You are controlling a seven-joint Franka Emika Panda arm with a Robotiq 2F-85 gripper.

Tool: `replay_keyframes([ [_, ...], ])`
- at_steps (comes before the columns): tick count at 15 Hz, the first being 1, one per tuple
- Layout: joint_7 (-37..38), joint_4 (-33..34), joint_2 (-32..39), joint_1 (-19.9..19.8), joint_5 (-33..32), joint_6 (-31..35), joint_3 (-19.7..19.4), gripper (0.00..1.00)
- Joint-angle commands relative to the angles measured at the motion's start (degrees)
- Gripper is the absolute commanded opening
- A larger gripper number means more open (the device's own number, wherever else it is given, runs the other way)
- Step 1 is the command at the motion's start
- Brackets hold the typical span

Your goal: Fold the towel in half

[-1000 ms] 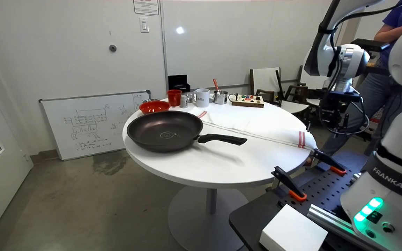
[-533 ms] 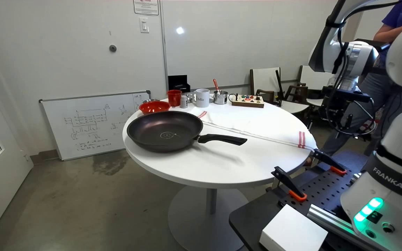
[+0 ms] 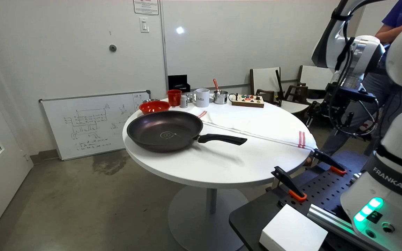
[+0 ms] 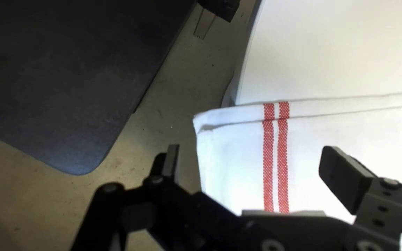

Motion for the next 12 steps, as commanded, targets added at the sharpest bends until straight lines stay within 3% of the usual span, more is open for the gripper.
replay_keyframes([
  [1,-4.4,-2.8,-2.5,-0.7,3.5,6.4,1.3,1.00],
  [6,-7.3,-3.8,-2.5,-0.4,7.0,11.8,2.1,1.00],
  [12,-7.0,-4.3,-2.5,-0.3,7.8,10.8,2.0,1.00],
])
